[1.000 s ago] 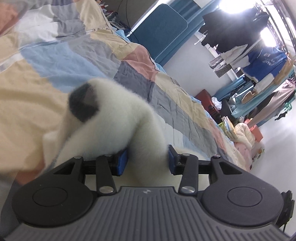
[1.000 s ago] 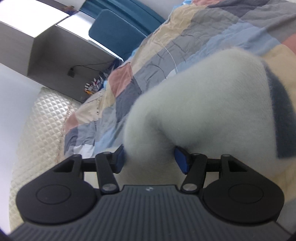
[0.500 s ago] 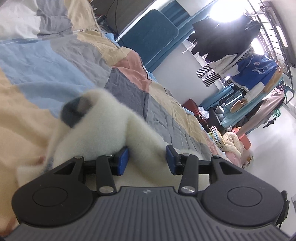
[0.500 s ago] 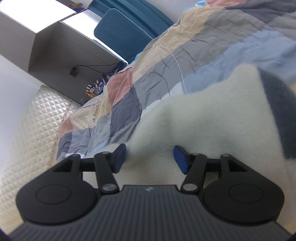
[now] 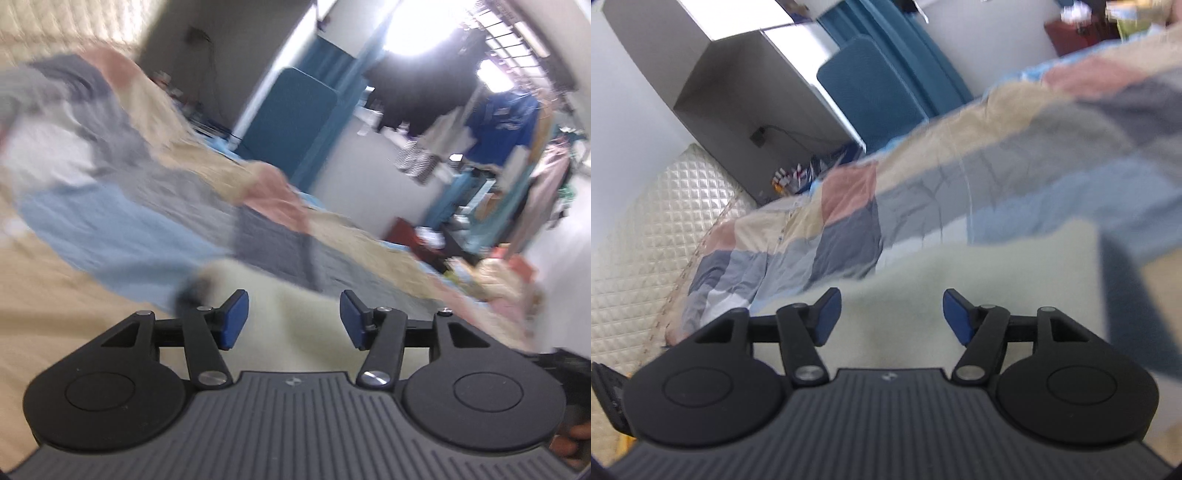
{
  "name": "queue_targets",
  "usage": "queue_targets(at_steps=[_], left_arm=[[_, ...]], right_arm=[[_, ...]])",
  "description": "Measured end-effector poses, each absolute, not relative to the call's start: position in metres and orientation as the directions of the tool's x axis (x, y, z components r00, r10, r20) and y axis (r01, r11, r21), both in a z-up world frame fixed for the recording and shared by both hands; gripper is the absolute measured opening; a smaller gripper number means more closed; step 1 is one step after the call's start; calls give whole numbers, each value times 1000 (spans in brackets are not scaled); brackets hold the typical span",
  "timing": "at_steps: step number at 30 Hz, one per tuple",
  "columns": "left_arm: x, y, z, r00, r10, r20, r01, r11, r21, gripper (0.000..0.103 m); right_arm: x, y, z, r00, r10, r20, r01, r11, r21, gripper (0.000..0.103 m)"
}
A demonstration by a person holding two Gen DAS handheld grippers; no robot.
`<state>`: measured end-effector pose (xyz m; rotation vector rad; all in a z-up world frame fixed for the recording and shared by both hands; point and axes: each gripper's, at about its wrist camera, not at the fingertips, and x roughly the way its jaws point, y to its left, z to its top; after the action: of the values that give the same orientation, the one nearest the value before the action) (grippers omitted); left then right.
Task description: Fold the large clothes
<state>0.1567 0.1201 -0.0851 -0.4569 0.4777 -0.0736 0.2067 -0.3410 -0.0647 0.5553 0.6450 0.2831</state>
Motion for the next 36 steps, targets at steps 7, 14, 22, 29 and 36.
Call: queue_targets(at_steps=[7,14,22,29,36], left_arm=[[178,133,-110,841,-115,-529,-141,897,-420,62],[192,140,-129,819,-139,-557,-155,881,-447,61],[191,152,-135,803,-219,-554,-158,818,-552,42],[178,145,-116,823,-203,-530,-121,849,-514,18],[158,154,-92,872,-195,-449,-99,828,-552,15]], right_arm=[[208,-361,-67,810,115,-575,101,938,330,82],[244,-363,-96,770,19,-638,179,953,245,81],[240,-381,-119,750,59,-659,251,896,366,83],[224,-382,-112,765,147,-627,218,857,466,46],[199,-374,-80,872,113,-475,131,883,450,22]])
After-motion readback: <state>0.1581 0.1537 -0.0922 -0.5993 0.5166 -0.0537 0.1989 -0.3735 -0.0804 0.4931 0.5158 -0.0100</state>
